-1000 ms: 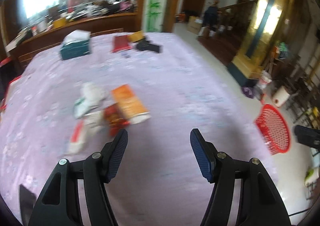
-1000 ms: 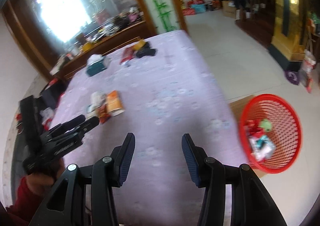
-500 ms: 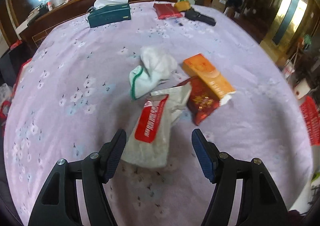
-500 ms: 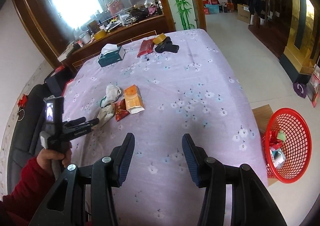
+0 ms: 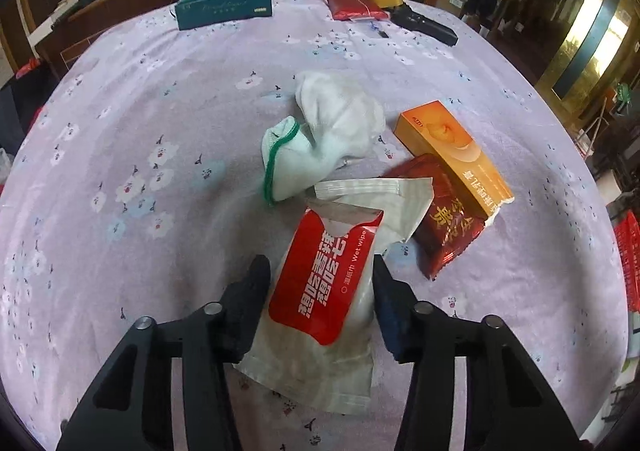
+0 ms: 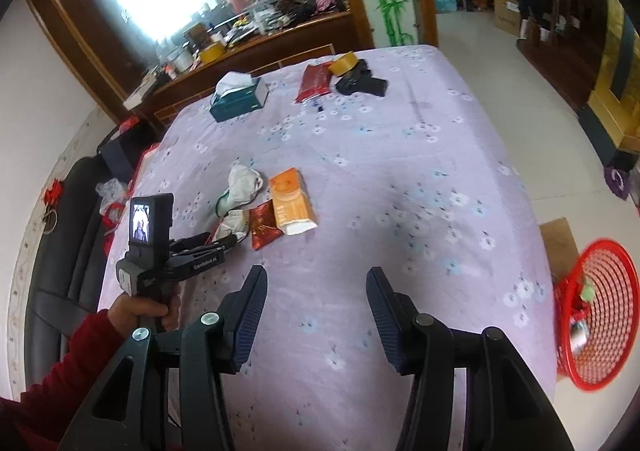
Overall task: Collect trash
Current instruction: 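Grasp the white wet-wipes pack with the left gripper while the right grasps the orange box, then carry the wet-wipes pack and orange box over the red basket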
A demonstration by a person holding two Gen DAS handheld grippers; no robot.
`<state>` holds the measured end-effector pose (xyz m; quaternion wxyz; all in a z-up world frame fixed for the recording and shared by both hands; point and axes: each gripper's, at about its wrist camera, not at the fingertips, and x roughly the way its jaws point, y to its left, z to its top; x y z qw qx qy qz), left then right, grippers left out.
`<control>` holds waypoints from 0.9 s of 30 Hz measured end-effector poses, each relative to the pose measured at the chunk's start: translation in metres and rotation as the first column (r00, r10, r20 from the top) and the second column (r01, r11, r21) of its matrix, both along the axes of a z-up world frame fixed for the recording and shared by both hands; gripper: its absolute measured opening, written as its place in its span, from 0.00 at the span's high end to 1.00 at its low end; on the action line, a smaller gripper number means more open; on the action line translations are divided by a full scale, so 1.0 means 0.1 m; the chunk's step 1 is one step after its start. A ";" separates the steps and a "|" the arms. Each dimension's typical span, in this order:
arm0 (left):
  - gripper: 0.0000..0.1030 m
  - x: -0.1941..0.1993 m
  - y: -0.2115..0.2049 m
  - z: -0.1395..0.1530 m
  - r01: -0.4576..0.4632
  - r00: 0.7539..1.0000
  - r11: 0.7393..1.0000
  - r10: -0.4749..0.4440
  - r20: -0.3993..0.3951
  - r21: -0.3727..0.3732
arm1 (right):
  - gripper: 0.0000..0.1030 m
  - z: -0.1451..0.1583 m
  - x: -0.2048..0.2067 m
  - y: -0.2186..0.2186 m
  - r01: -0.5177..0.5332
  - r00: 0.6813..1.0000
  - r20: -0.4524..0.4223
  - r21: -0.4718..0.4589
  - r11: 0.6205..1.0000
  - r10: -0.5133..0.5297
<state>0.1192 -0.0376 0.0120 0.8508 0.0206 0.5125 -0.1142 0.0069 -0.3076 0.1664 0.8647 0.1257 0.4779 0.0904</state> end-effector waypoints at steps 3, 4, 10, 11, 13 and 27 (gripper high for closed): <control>0.57 -0.12 0.04 0.02 -0.014 1.000 0.999 0.014 0.001 -0.029 | 0.46 -0.10 0.25 0.15 -0.045 0.999 -0.022 -0.020 0.999 0.044; 0.57 -0.17 0.06 0.05 -0.018 1.000 0.999 0.018 0.006 -0.037 | 0.46 -0.15 0.35 0.20 -0.058 0.998 -0.031 -0.022 0.998 0.057; 0.57 -0.52 0.16 0.23 -0.025 0.999 0.997 0.028 0.031 -0.074 | 0.43 -0.60 1.06 0.50 -0.123 0.987 -0.103 -0.019 0.992 0.121; 0.57 -0.57 0.18 0.27 -0.024 0.999 0.997 0.027 0.041 -0.069 | 0.43 -0.67 1.15 0.54 -0.125 0.986 -0.112 -0.023 0.992 0.122; 0.57 -0.64 0.21 0.34 -0.026 0.999 0.997 0.029 0.045 -0.074 | 0.43 -0.84 1.39 0.67 -0.144 0.982 -0.132 -0.039 0.989 0.138; 0.57 -0.81 0.38 0.44 -0.055 0.996 0.994 0.061 0.058 -0.096 | 0.43 -1.51 1.99 1.16 -0.226 0.952 -0.247 -0.164 0.960 0.181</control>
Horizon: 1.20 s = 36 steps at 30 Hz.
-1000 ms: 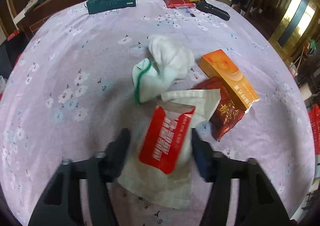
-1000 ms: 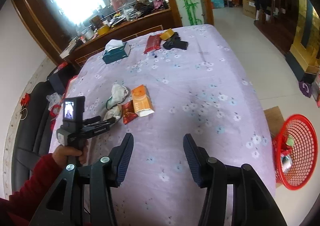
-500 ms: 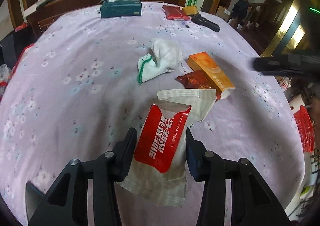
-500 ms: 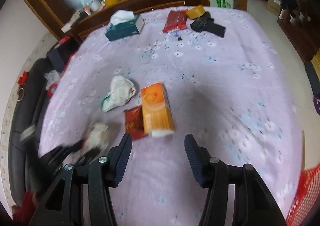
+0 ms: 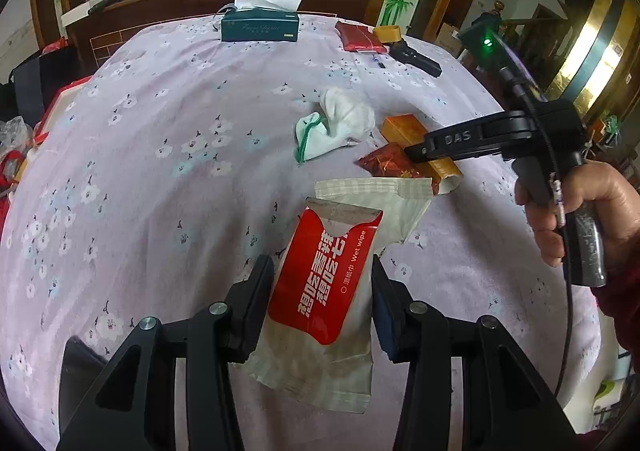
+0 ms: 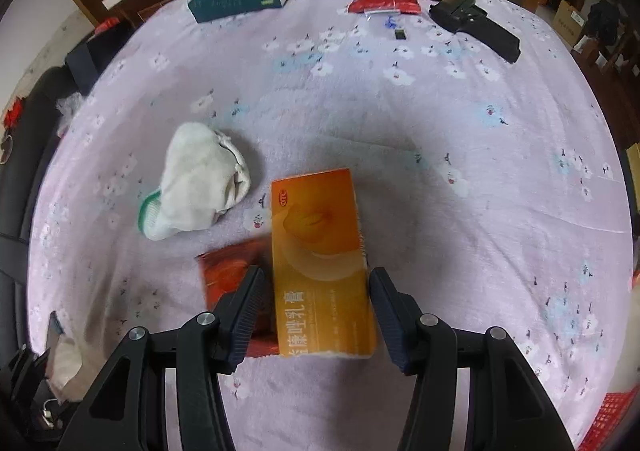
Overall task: Collect trash
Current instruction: 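Carry the wet-wipes pack and orange box over the red basket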
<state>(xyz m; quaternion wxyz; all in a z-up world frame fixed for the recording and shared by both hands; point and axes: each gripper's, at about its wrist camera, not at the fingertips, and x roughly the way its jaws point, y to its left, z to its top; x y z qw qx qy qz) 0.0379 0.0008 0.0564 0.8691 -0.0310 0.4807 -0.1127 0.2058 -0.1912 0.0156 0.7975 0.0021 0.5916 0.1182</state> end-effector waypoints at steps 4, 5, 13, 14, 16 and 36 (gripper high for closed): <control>0.57 -0.02 -0.01 -0.01 -0.007 1.000 1.000 0.007 0.007 -0.002 | 0.48 -0.11 0.02 0.01 0.022 1.000 -0.014 -0.018 1.000 -0.022; 0.57 -0.03 -0.02 -0.01 -0.009 1.000 1.000 0.009 0.010 -0.001 | 0.48 -0.10 0.00 -0.01 0.030 1.000 -0.006 -0.017 0.999 -0.030; 0.57 -0.12 -0.16 0.05 -0.037 0.998 0.999 0.037 0.052 0.000 | 0.49 0.26 -0.42 -0.21 0.070 0.993 0.090 0.060 0.996 -0.075; 0.57 -0.13 -0.18 0.07 -0.036 0.998 0.999 0.036 0.058 -0.001 | 0.49 0.33 -0.51 -0.23 0.072 0.992 0.100 0.075 0.995 -0.079; 0.57 -0.16 -0.25 0.10 -0.032 0.997 0.999 0.031 0.073 0.007 | 0.49 0.44 -0.69 -0.27 0.076 0.989 0.120 0.091 0.993 -0.086; 0.57 -0.59 -1.16 0.43 0.102 0.976 0.989 -0.120 0.180 0.105 | 0.49 0.76 -2.19 -1.08 0.245 0.951 0.139 0.207 0.947 -0.277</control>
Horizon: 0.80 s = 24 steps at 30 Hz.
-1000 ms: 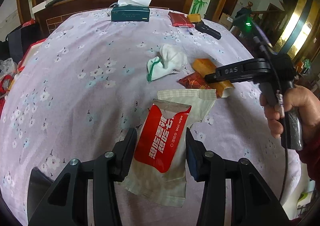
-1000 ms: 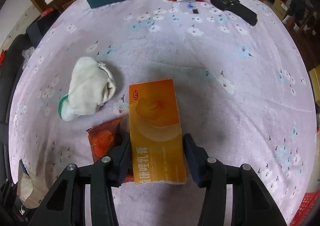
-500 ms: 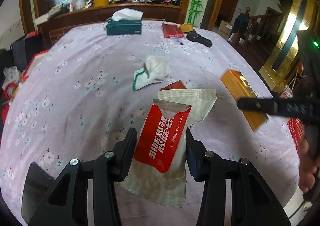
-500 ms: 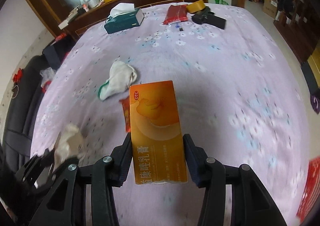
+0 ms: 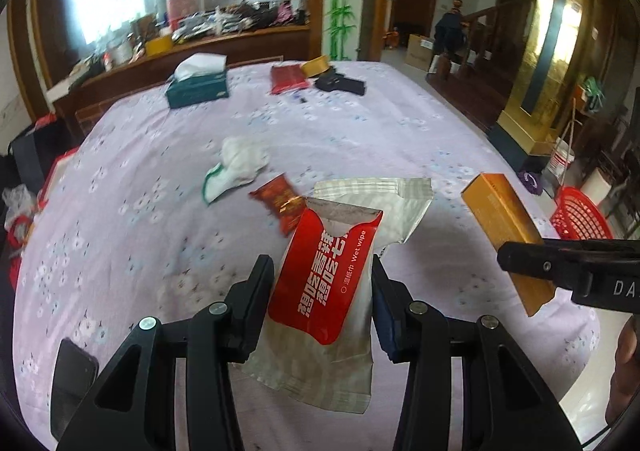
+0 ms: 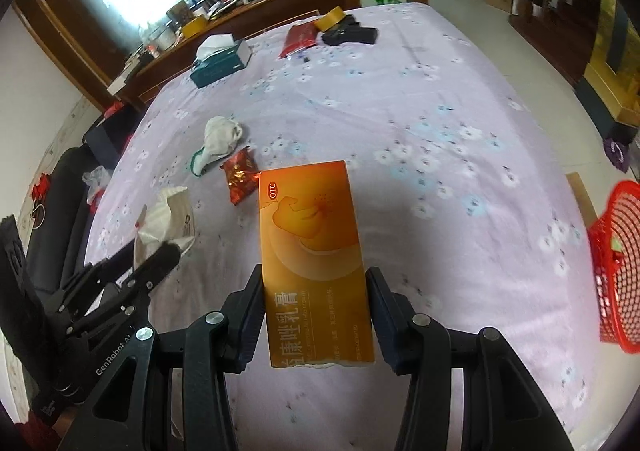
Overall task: Collect trash
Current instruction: 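Carry the wet-wipes pack and orange box over the red basket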
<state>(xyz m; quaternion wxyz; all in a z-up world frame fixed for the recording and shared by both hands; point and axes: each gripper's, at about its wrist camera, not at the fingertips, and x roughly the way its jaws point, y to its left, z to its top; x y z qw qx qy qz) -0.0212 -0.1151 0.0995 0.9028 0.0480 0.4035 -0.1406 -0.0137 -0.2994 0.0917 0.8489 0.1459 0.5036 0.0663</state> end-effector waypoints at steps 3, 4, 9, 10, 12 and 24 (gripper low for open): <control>0.57 -0.06 -0.15 0.05 0.025 1.000 1.000 -0.025 0.014 0.007 | 0.49 0.05 -0.12 -0.12 0.018 1.000 0.011 0.006 1.000 -0.018; 0.57 -0.08 -0.20 0.07 0.032 0.999 0.999 -0.032 0.016 0.008 | 0.49 0.08 -0.17 -0.17 0.027 0.999 0.019 0.003 1.000 -0.027; 0.57 -0.12 -0.42 0.11 0.075 0.997 0.997 -0.075 0.013 0.010 | 0.49 0.17 -0.32 -0.36 0.052 0.998 0.045 0.006 0.999 -0.052; 0.57 -0.13 -0.46 0.12 0.084 0.996 0.996 -0.085 0.014 0.012 | 0.49 0.18 -0.34 -0.40 0.057 0.997 0.047 0.006 0.998 -0.057; 0.57 -0.16 -0.57 0.15 0.102 0.994 0.995 -0.103 0.023 0.019 | 0.49 0.20 -0.39 -0.49 0.070 0.996 0.052 0.014 0.997 -0.071; 0.57 -0.25 -1.03 0.25 0.187 0.981 0.981 -0.189 0.048 0.042 | 0.49 0.35 -0.64 -0.89 0.145 0.985 0.095 0.034 0.989 -0.148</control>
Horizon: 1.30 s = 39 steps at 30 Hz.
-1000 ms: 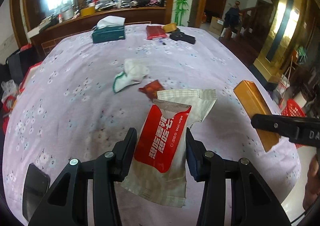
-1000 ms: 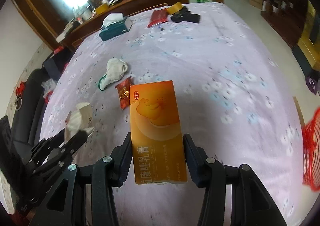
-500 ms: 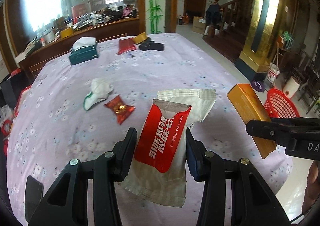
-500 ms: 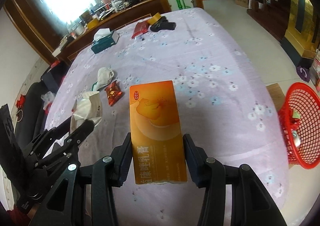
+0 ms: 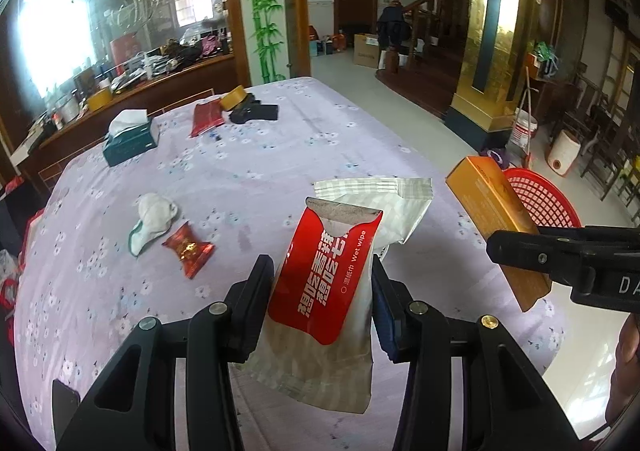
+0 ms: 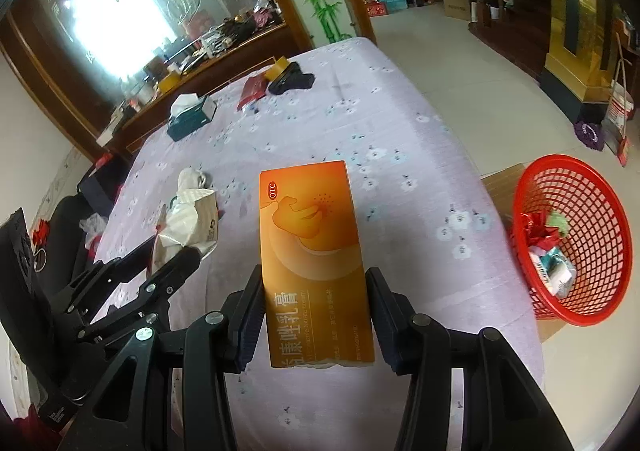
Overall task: Collect trash
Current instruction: 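Carry the wet-wipes pack and orange box over the red basket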
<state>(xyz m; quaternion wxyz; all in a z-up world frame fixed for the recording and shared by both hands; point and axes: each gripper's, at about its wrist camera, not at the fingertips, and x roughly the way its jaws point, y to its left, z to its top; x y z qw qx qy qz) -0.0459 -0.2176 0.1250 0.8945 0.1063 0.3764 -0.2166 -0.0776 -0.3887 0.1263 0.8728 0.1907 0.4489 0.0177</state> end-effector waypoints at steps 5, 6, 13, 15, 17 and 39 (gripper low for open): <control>0.57 -0.03 -0.15 0.01 0.028 1.000 1.000 -0.028 -0.001 0.008 | 0.49 0.03 -0.10 -0.15 0.030 1.000 0.004 0.013 0.999 -0.030; 0.57 -0.04 -0.18 0.01 0.034 0.999 0.999 -0.034 0.000 0.010 | 0.49 0.03 -0.12 -0.18 0.037 0.999 0.005 0.014 0.999 -0.037; 0.57 -0.06 -0.39 0.05 0.070 0.997 0.997 -0.071 0.013 0.019 | 0.49 0.07 -0.23 -0.38 0.079 0.997 0.019 0.027 0.997 -0.079; 0.57 -0.05 -0.45 0.06 0.081 0.997 0.996 -0.081 0.017 0.021 | 0.49 0.08 -0.25 -0.45 0.092 0.995 0.022 0.029 0.995 -0.093; 0.57 -0.04 -0.51 0.06 0.093 0.995 0.995 -0.093 0.018 0.023 | 0.49 0.08 -0.28 -0.51 0.106 0.994 0.024 0.032 0.994 -0.107; 0.56 -0.05 -1.35 0.19 0.274 0.961 0.961 -0.274 0.023 0.026 | 0.49 0.12 -0.66 -1.46 0.317 0.947 0.032 0.082 0.945 -0.321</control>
